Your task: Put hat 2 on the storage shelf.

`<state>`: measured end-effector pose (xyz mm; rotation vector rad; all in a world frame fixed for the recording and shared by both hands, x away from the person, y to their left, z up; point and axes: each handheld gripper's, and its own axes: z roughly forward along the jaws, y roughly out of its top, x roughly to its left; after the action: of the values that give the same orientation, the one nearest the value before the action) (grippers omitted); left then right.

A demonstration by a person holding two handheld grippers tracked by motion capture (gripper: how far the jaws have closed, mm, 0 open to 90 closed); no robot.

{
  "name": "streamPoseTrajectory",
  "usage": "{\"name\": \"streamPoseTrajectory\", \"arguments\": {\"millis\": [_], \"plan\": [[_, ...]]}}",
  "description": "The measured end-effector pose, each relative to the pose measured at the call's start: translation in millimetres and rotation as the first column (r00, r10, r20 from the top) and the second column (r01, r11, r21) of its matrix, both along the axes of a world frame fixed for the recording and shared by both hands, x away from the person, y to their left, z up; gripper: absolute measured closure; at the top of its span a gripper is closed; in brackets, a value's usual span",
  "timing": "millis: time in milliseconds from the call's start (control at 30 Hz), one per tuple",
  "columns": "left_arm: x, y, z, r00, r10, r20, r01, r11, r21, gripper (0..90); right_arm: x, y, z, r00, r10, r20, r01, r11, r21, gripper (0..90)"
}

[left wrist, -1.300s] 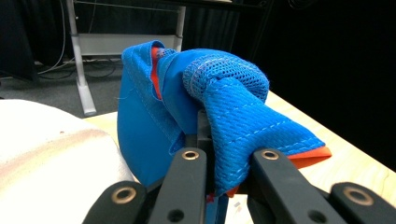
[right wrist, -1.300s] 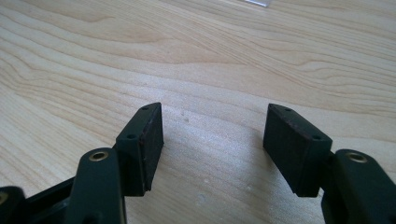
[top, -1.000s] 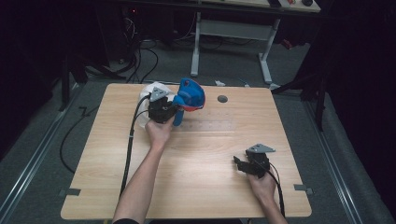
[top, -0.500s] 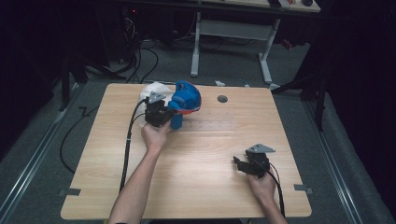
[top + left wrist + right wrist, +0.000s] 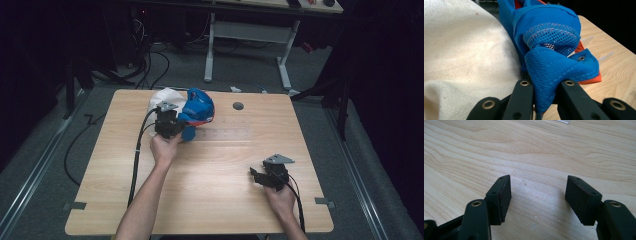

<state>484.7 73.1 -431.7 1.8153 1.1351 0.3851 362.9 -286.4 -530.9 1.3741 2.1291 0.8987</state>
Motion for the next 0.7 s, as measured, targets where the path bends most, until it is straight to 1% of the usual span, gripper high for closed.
{"name": "streamPoseTrajectory", "arguments": {"millis": [67, 100, 133, 167, 233, 267, 300, 333, 367, 400, 433, 467, 533, 567, 633, 667, 700], "plan": [[-1.1, -0.6, 0.5, 1.0, 0.001, 0.001, -0.001, 1.0, 0.01, 83.3, 0.0, 0.0, 0.0, 1.0, 0.0, 0.0, 0.0, 1.0, 0.0, 37.9], [-1.8, -1.1, 0.8, 1.0, 0.0, 0.001, 0.0, 0.9999, 0.013, 80.6, 0.0, 0.0, 0.0, 1.0, 0.0, 0.0, 0.0, 1.0, 0.0, 37.8], [-2.8, -1.7, 1.1, 1.0, -0.002, 0.003, 0.002, 0.9998, 0.019, 74.7, 0.0, 0.0, 0.0, 1.0, 0.0, 0.0, 0.0, 1.0, 0.0, 37.9], [-3.9, -2.2, 1.4, 1.0, -0.003, 0.008, 0.003, 0.9997, 0.026, 74.7, 0.0, 0.0, 0.0, 1.0, 0.0, 0.0, 0.0, 1.0, 0.0, 37.9], [-6.2, -2.7, 2.1, 0.9999, 0.002, 0.016, -0.003, 0.9994, 0.034, 68.7, 0.0, 0.0, 0.0, 1.0, 0.0, 0.0, 0.0, 1.0, 0.0, 37.9], [-7.1, -1.9, 2.7, 0.9999, 0.002, 0.017, -0.003, 0.9991, 0.041, 63.4, 0.0, 0.0, 0.0, 1.0, 0.0, 0.0, 0.0, 1.0, 0.0, 37.9], [-8.2, -1.8, 3.0, 0.9998, 0.005, 0.018, -0.006, 0.9992, 0.038, 63.4, 0.0, 0.0, 0.0, 1.0, 0.0, 0.0, 0.0, 1.0, 0.0, 37.9], [-10.1, -0.8, 3.9, 0.9998, 0.005, 0.019, -0.006, 0.9992, 0.04, 58.9, 0.0, 0.0, 0.0, 1.0, 0.0, 0.0, 0.0, 1.0, 0.0, 37.9], [-10.1, -0.8, 3.9, 0.9998, 0.005, 0.019, -0.006, 0.9992, 0.04, 56.8, 0.0, 0.0, 0.0, 1.0, 0.0, 0.0, 0.0, 1.0, 0.0, 37.9], [-11.2, -0.6, 4.3, 0.9998, 0.007, 0.02, -0.008, 0.999, 0.044, 56.8, 0.0, 0.0, 0.0, 1.0, 0.0, 0.0, 0.0, 1.0, 0.0, 37.9], [-13.5, 0.3, 4.7, 0.9997, 0.008, 0.022, -0.009, 0.9986, 0.051, 53.3, 0.0, 0.0, 0.0, 1.0, 0.0, 0.0, 0.0, 1.0, 0.0, 37.8], [-13.5, 0.3, 4.7, 0.9997, 0.008, 0.022, -0.009, 0.9986, 0.051, 52.0, 0.0, 0.0, 0.0, 1.0, -0.001, 0.0, 0.001, 1.0, 0.0, 37.9], [-15.3, 0.8, 4.9, 0.9997, 0.012, 0.021, -0.013, 0.9982, 0.059, 51.1, 0.0, 0.0, 0.0, 1.0, 0.0, 0.0, 0.0, 1.0, 0.0, 37.9], [-16.7, 0.2, 5.6, 0.9999, 0.009, 0.011, -0.01, 0.9973, 0.073, 48.3, 0.0, 0.0, 0.0, 1.0, 0.0, 0.0, 0.0, 1.0, 0.0, 37.9], [-19.3, -0.6, 6.7, 0.9999, 0.005, 0.013, -0.006, 0.9957, 0.093, 46.7, 0.0, 0.0, 0.0, 1.0, 0.0, 0.0, 0.0, 1.0, 0.0, 37.9], [-19.3, -0.6, 6.7, 0.9999, 0.005, 0.013, -0.006, 0.9957, 0.093, 46.4, 0.0, 0.0, 0.0, 1.0, 0.0, 0.0, 0.0, 1.0, 0.0, 37.9], [-20.4, -0.8, 7.0, 0.9999, 0.006, 0.015, -0.007, 0.9947, 0.102, 46.4, 0.0, 0.0, 0.0, 1.0, -0.001, 0.0, 0.001, 1.0, 0.0, 37.9]]}}
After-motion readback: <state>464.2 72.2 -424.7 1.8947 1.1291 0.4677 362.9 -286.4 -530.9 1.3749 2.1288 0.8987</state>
